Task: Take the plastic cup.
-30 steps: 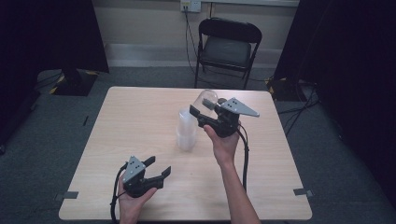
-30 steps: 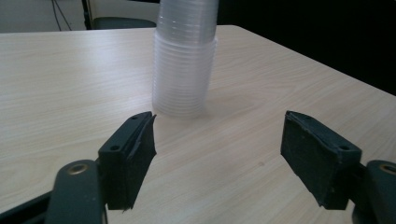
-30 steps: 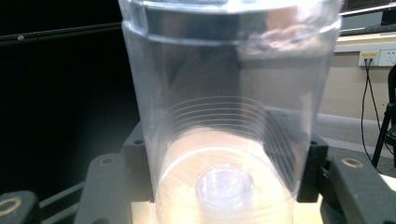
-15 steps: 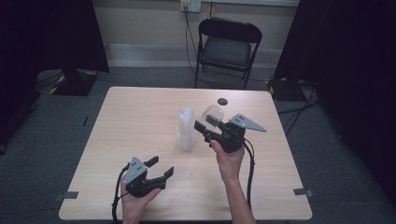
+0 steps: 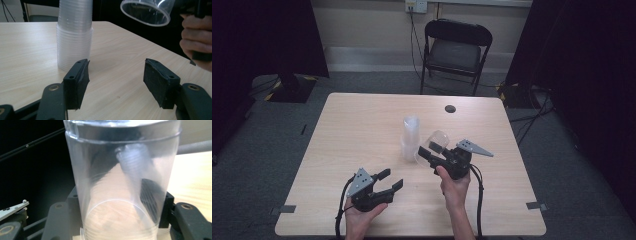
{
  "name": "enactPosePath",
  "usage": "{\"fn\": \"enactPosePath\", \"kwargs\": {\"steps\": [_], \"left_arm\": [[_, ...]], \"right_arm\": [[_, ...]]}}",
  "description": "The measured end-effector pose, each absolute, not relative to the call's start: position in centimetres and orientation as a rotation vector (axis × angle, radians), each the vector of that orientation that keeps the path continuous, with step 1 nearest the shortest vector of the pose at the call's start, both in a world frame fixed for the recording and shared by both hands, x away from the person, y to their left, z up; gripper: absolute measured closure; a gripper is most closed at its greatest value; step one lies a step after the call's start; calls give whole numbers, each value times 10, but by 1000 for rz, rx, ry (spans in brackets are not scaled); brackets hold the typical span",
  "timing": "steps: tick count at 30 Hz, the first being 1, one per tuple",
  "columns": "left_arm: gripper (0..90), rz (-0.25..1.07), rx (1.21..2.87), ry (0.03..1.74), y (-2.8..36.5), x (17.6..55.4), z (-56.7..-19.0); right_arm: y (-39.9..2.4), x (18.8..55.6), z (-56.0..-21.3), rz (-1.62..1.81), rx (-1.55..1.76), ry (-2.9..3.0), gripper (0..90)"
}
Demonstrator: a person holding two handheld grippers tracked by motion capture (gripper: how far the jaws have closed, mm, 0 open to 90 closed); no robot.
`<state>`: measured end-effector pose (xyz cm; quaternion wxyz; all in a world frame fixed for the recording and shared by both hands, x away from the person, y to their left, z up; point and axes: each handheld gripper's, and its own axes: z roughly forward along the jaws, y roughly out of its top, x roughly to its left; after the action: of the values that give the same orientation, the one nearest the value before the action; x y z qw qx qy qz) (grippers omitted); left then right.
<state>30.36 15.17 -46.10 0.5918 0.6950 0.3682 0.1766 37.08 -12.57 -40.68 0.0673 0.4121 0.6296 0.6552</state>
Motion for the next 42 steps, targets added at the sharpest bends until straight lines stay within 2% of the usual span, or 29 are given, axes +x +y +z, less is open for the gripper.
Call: {"fn": "enactPosePath", "kwargs": {"steps": [21,35,42], "left_arm": [[487,452,1586,810,138,304,-464],[609,486,1523,691,122,304,-467],[638,536,1498,661,120,304,-468]], "right_arm": [[-122,353,-442,2132,1403,1957,433],[-117,346,-443,2183,1429,2007,434],[-111,344,-443,2208,1435,2038,434]]}}
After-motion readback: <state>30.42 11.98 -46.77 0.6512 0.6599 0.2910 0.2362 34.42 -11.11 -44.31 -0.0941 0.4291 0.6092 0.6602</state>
